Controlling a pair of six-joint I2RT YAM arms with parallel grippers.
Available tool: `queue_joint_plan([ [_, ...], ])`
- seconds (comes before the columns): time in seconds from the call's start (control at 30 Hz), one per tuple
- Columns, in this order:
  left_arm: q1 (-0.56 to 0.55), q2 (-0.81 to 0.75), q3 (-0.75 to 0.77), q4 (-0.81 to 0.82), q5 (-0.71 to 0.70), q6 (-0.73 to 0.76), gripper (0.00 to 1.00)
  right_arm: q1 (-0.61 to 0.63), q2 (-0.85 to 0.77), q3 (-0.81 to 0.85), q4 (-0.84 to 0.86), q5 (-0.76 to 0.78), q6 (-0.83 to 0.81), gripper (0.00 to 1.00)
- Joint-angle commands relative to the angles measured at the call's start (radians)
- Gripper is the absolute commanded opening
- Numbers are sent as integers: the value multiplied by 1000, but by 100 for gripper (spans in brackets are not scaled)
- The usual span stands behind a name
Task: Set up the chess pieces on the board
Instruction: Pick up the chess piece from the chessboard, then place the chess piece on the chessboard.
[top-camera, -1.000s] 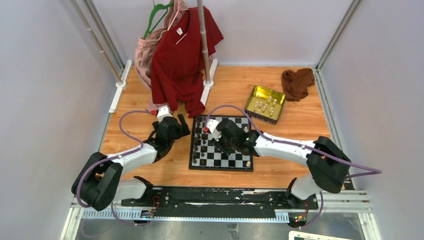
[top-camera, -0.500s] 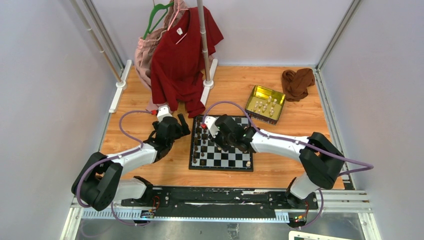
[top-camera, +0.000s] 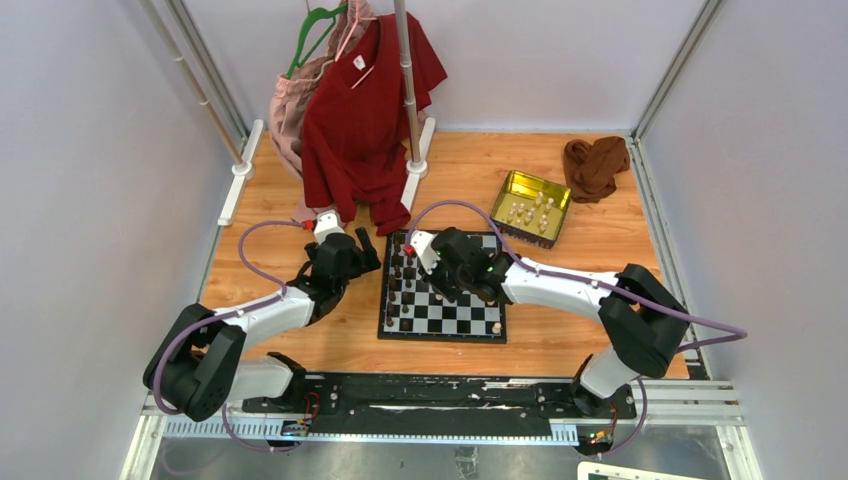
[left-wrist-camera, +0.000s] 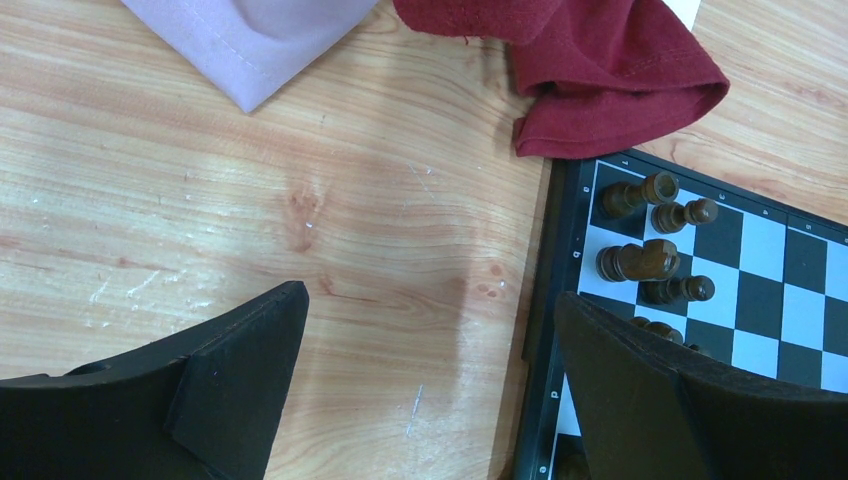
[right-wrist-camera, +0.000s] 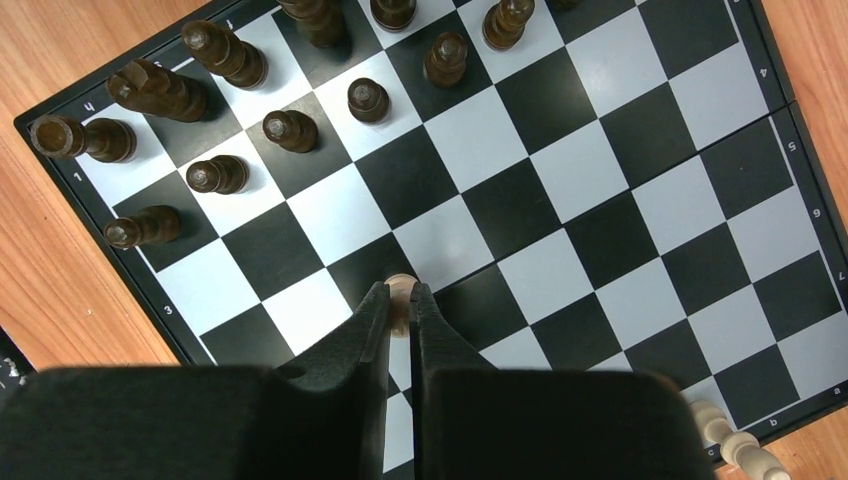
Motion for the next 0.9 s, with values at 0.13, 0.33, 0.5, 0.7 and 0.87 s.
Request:
queue_joint_plan([
  [0.13,7,0,-3,33,-21,3,100,-14,-67,23,-43,16,9,0],
  [0.33,7,3,-3,32,-25,5,100,-14,-144,9,-91,51,28,0],
  [0.5,7,7,-5,32,-27,7,100,-13,-242,-31,-149,131,65,0],
  [0.7,7,13,-3,32,-26,4,100,-11,-403,-107,-227,218,156,0],
  [0.87,7,20,-3,32,-21,-1,100,-9,-511,-164,-283,283,247,0],
])
